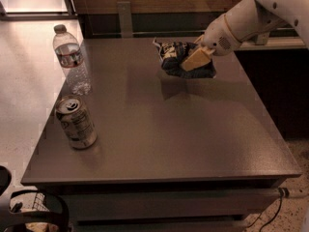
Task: Move blue chip bag near 7up can
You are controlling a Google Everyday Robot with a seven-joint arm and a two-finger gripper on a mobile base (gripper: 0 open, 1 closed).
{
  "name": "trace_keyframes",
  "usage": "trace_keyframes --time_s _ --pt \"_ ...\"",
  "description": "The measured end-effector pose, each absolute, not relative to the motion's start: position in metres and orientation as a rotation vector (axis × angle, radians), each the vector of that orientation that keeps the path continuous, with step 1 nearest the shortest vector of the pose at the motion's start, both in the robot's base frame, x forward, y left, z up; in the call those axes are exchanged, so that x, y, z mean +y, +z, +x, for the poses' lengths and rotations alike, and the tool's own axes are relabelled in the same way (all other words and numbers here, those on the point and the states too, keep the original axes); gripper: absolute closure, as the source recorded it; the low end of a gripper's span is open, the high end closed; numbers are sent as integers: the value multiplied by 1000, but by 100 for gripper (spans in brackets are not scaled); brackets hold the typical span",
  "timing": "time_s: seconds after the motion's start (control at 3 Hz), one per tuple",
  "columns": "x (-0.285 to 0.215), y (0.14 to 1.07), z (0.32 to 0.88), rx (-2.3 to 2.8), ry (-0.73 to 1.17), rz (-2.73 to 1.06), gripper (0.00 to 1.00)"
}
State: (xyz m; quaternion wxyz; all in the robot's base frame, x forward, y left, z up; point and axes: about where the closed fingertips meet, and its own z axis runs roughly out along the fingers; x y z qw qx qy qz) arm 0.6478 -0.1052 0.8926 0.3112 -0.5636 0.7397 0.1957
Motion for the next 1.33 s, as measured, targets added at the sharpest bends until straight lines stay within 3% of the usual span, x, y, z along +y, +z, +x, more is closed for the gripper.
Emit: trace_keyframes --time_s 1.33 --pt "-23 935 474 1755 588 -1879 100"
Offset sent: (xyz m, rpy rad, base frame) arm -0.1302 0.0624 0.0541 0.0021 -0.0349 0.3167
